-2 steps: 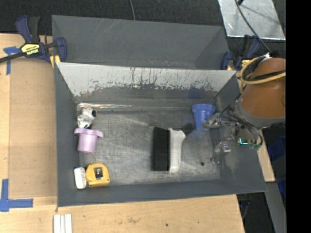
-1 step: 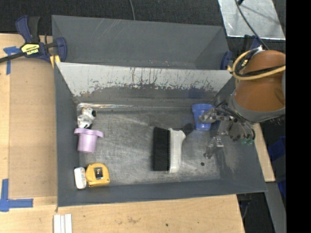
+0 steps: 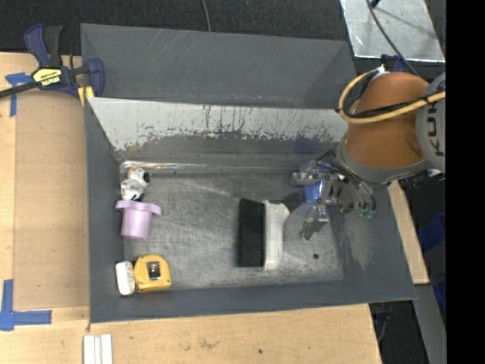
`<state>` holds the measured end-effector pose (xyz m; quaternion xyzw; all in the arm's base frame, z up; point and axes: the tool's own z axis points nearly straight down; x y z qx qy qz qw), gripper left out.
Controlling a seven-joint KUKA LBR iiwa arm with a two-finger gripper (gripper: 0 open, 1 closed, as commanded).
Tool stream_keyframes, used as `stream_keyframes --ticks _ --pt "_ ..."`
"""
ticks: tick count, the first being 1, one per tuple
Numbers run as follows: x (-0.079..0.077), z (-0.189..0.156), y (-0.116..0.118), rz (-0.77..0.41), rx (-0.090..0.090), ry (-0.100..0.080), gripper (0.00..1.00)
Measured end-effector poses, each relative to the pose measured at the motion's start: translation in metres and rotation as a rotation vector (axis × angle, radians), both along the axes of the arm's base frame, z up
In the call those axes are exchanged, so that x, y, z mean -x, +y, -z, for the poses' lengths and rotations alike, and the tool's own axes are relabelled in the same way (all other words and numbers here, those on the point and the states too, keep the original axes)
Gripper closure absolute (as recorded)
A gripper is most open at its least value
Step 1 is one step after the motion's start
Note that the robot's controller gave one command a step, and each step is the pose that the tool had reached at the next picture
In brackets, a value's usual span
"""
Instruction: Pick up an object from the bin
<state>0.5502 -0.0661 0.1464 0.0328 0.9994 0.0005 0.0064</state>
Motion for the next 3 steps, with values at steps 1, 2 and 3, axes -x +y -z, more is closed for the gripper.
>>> stream_keyframes --ticks 1,2,3 --pt "-0.018 -0.002 0.028 0.079 0.0 0.016 0.0" --pt "-0.021 0.04 0.047 0.042 0.003 0.0 1.0" --pt "-0.021 0.04 0.047 0.042 0.003 0.0 1.0"
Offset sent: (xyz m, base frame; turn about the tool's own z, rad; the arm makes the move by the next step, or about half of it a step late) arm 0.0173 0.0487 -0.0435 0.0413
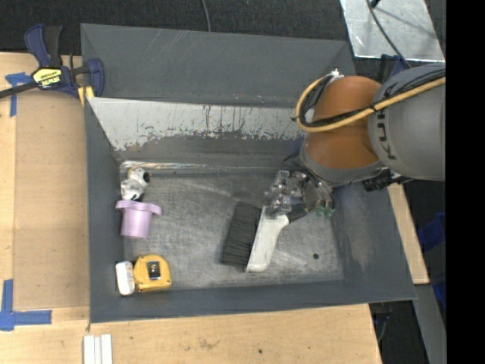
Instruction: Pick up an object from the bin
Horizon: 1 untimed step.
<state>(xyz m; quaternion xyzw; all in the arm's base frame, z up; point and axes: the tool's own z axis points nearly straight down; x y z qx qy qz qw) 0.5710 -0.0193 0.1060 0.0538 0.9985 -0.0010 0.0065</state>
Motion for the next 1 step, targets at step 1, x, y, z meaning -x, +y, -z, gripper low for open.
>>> stream_keyframes --ticks 1 --pt "-0.0004 -0.0368 -0.0004 0.0 -0.003 0.017 1.0"
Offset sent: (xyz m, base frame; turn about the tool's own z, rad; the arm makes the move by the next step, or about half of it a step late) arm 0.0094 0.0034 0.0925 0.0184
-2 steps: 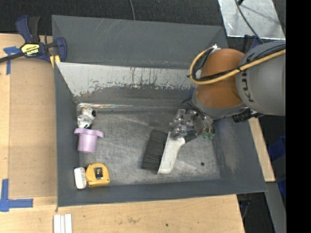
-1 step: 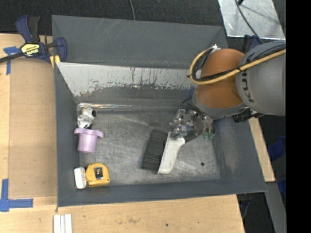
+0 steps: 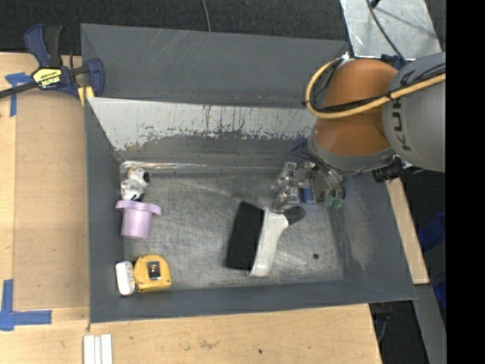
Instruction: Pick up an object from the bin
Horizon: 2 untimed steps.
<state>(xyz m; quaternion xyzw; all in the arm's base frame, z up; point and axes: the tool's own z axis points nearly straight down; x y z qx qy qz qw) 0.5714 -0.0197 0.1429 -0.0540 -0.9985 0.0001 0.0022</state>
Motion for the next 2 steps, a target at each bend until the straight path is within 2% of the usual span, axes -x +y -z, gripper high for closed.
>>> stream_keyframes --ticks 1,2 --pt "-0.008 -0.048 0.002 0.013 0.0 -0.008 1.0" --pt "0.022 0.0 -0.02 0.009 0.001 -0.002 0.0"
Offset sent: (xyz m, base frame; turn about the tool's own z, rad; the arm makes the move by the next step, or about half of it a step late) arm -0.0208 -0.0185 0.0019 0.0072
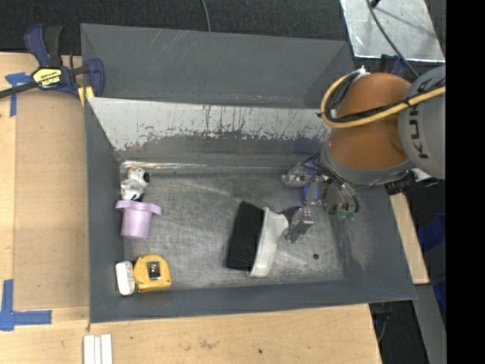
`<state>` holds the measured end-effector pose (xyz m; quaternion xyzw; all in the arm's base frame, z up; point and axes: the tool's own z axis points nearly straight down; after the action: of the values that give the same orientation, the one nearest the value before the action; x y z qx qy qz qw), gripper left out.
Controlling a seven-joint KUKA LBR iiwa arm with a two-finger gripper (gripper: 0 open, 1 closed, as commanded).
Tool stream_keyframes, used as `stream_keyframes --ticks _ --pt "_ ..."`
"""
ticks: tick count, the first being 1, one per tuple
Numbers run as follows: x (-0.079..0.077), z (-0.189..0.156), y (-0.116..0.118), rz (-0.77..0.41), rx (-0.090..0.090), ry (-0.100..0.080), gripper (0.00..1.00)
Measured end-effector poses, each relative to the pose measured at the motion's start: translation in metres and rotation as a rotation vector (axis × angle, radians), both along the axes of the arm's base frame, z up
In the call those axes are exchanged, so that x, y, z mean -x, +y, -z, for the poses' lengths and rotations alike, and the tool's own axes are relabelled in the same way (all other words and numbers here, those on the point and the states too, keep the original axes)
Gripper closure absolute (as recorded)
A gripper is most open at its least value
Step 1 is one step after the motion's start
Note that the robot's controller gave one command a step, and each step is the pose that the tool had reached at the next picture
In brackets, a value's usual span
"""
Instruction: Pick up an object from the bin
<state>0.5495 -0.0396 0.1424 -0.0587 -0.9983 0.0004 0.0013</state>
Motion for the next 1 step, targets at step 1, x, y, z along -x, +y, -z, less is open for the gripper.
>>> stream_keyframes --ticks 1 --pt "-0.0018 -0.0027 0.0005 -0.001 0.0 -0.006 0.0"
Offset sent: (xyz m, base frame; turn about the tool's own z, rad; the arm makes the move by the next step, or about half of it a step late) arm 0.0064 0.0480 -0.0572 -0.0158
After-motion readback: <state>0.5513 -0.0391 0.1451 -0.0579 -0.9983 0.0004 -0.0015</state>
